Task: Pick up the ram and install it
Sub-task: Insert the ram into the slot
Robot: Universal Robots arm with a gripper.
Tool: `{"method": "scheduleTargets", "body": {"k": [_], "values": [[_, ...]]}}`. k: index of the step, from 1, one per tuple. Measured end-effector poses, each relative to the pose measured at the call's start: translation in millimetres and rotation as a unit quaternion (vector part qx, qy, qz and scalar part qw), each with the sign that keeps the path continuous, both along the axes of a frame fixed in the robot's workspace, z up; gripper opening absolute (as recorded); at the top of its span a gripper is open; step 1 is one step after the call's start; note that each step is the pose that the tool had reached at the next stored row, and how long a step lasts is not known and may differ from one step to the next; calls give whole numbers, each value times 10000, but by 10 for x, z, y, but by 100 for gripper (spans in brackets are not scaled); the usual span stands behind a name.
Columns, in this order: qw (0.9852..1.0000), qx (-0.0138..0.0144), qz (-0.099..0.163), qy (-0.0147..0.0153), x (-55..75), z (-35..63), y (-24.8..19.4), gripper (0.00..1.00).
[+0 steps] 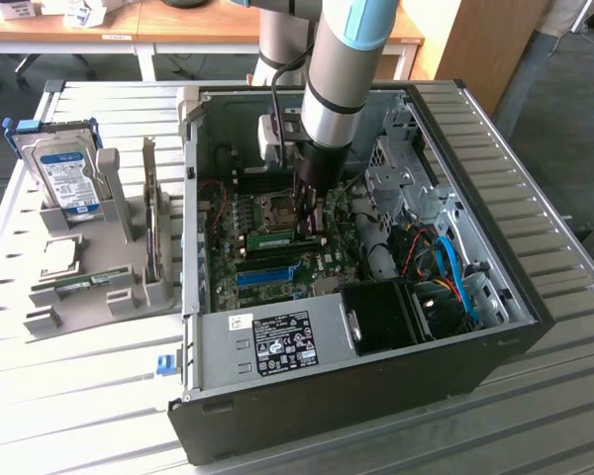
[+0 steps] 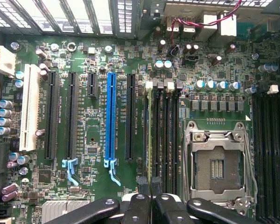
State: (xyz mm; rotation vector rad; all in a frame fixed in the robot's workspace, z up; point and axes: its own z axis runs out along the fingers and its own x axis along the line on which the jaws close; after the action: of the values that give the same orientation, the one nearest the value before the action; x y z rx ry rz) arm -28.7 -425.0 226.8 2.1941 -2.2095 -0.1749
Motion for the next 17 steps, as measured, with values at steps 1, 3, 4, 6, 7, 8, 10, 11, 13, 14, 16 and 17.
{"method": "scheduleTargets", "body": {"k": [1,3,4,6,7,8,10,11,13,14,16,17], "values": [[10000,0,0,0,0,0,0,12],[10000,1,0,0,0,-1,0,12],[10000,1,0,0,0,-1,0,12],[10000,1,0,0,0,-7,0,12],[10000,0,0,0,0,-10,0,12],[10000,1,0,0,0,-14,0,12],[10000,0,0,0,0,-20,0,12],[10000,0,0,0,0,-22,0,12],[10000,0,0,0,0,-22,0,12],[10000,0,0,0,0,-23,0,12],[10000,3,0,-2,0,-20,1,12],[10000,4,0,-2,0,-13,1,12]]}}
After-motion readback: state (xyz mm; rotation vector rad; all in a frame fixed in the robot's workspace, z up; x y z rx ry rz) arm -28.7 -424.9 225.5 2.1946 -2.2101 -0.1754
